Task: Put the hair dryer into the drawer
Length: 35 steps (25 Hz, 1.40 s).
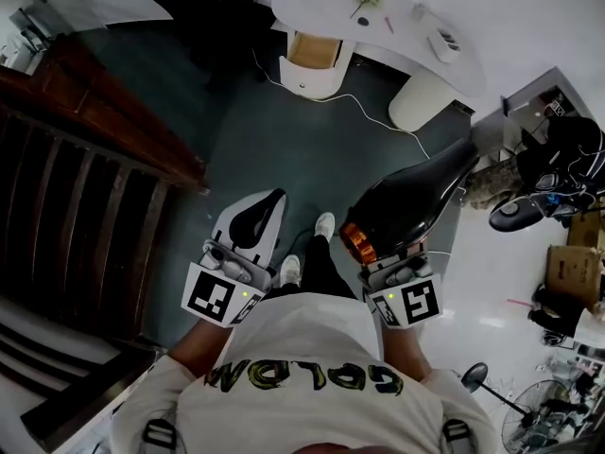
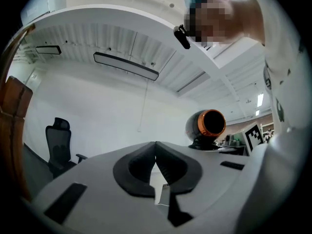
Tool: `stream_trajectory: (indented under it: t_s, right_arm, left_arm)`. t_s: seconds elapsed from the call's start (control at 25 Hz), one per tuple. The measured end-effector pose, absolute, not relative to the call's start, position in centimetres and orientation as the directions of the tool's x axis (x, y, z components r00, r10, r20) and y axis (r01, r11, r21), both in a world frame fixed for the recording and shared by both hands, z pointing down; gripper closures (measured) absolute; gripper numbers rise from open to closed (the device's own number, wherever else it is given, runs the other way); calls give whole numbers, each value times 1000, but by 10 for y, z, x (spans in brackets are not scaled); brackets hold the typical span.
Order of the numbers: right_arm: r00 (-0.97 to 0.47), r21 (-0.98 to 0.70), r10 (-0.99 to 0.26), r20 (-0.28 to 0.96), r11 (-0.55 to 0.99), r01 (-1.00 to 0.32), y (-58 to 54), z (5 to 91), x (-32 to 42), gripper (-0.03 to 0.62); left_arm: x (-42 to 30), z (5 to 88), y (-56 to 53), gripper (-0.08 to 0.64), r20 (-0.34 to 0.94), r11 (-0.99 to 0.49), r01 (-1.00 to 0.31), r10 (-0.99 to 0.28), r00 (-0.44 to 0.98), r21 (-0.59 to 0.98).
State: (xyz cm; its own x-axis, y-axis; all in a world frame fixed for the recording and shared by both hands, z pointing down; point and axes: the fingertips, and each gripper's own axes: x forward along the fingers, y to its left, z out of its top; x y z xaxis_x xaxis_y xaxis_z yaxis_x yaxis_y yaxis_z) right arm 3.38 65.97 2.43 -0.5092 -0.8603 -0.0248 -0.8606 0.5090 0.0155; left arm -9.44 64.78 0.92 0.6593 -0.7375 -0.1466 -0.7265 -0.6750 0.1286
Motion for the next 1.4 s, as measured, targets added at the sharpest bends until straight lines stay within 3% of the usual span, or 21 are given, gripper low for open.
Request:
stream_trajectory:
  t_s: [0.84, 1.4]
  right_arm:
    - [-571, 0, -820, -44, 572, -820, 463, 25, 165, 348]
    - [-586, -6, -810, -26, 586, -810, 378, 34, 165, 348]
  left_arm:
    - [32, 1, 450, 548, -143, -593, -801, -803, 578, 89]
    - [31, 5, 365, 548, -146, -580, -809, -812, 565, 98]
